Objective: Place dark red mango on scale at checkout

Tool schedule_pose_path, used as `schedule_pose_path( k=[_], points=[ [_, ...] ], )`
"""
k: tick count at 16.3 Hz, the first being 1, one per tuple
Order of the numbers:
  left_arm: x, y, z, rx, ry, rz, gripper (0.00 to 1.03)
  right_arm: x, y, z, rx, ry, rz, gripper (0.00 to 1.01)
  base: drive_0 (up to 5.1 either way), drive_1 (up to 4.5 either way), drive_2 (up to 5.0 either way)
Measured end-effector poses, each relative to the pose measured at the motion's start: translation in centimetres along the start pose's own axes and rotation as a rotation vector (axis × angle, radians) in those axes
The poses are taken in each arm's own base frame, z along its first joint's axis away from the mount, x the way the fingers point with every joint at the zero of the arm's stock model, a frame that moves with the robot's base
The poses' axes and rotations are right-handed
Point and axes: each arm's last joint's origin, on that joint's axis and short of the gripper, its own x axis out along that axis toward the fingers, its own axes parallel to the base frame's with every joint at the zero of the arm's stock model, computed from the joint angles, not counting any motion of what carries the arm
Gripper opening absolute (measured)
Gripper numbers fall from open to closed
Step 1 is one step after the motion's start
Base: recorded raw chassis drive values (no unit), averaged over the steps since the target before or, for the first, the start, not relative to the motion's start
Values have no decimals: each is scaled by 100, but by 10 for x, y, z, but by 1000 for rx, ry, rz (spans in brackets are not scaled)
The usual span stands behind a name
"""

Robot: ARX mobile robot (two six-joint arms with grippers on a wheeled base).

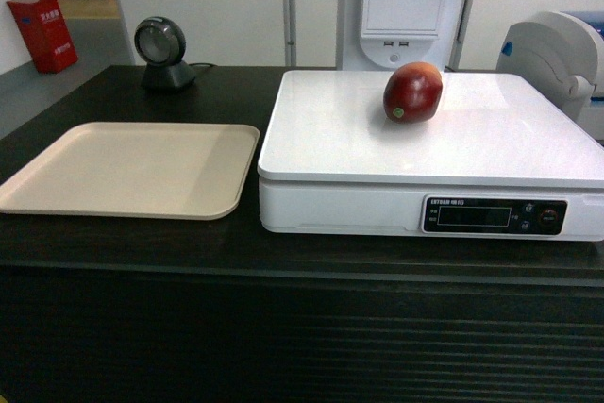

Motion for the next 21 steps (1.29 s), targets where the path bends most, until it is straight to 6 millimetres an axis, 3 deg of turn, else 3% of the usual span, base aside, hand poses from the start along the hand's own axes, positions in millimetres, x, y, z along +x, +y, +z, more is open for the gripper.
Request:
schedule_pose_path(
  k=[21],
  points=[
    [0, 0, 0, 2, 0, 0, 98, 0, 0, 0, 0, -1, 0, 98, 0, 0, 0]
  ],
)
